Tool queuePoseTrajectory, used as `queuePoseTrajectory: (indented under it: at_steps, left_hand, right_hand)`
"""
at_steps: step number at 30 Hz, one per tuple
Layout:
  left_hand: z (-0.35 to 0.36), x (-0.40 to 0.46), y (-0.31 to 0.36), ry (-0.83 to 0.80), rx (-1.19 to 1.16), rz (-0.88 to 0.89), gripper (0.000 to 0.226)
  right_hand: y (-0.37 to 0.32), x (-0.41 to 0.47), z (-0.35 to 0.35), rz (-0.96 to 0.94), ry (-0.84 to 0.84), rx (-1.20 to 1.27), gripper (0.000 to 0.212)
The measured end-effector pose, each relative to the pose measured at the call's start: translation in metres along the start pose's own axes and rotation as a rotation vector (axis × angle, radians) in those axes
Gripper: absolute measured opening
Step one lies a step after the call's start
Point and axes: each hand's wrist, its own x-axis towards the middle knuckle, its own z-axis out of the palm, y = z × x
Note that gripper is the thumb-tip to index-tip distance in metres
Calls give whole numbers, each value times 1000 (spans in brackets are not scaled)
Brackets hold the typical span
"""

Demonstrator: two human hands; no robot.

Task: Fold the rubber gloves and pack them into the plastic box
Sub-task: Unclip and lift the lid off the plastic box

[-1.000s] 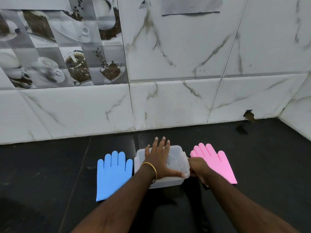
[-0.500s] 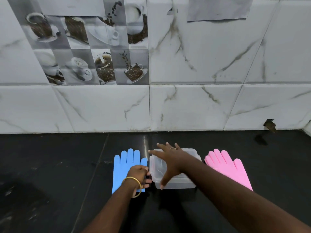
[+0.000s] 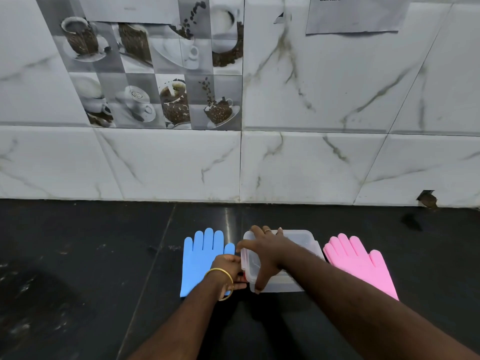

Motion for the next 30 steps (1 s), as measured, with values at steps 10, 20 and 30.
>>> queuePoseTrajectory:
  at_steps: [10, 20, 30]
  left_hand:
    - [1, 0, 1, 84, 85, 41, 9]
    - [3, -3, 2, 96, 72, 8, 8]
    - [1, -8, 2, 126, 136, 37, 11]
  right_hand:
    - [-2, -3, -7, 9, -30, 34, 99]
    - [-1, -8, -11, -13, -45, 44, 100]
    - [4, -14, -18, -43, 18, 105, 101]
